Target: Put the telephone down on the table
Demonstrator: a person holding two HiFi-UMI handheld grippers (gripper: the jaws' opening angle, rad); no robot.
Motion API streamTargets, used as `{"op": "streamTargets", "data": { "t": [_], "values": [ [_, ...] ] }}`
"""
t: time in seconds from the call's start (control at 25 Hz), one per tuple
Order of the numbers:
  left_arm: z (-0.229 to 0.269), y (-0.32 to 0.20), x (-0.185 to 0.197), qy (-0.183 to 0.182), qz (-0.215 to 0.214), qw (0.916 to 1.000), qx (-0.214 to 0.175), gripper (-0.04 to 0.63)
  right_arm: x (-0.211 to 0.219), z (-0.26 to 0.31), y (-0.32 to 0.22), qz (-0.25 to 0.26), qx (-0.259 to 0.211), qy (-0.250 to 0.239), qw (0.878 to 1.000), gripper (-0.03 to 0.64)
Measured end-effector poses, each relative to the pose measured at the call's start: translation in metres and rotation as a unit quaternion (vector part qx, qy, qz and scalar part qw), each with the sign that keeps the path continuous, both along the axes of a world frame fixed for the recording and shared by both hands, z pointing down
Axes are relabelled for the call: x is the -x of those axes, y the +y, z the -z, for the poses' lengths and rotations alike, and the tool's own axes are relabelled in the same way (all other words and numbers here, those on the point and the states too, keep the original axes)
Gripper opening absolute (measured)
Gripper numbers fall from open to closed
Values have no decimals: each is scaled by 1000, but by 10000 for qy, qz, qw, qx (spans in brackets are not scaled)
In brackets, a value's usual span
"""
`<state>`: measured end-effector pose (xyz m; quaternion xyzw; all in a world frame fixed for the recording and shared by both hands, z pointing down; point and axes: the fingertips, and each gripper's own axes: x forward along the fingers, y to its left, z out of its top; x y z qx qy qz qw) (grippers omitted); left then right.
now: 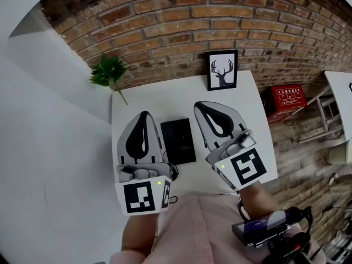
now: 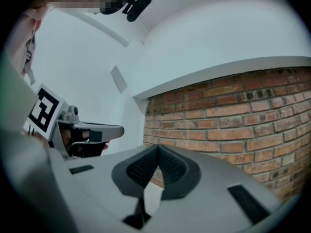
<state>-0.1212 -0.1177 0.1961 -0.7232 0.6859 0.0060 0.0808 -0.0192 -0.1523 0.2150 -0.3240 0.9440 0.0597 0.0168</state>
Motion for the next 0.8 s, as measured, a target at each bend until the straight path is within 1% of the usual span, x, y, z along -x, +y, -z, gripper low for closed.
{"op": "streamTargets", "data": {
  "t": [0.48,0.8],
  "values": [
    [-9,-4,-7,-54,-85,9999,123,2,-3,-5,-1,-39,68,36,10000,5],
    [-10,-8,-11,-106,-140,9998,131,2,-3,-5,-5,-71,61,40,9999,5]
  ]
}}
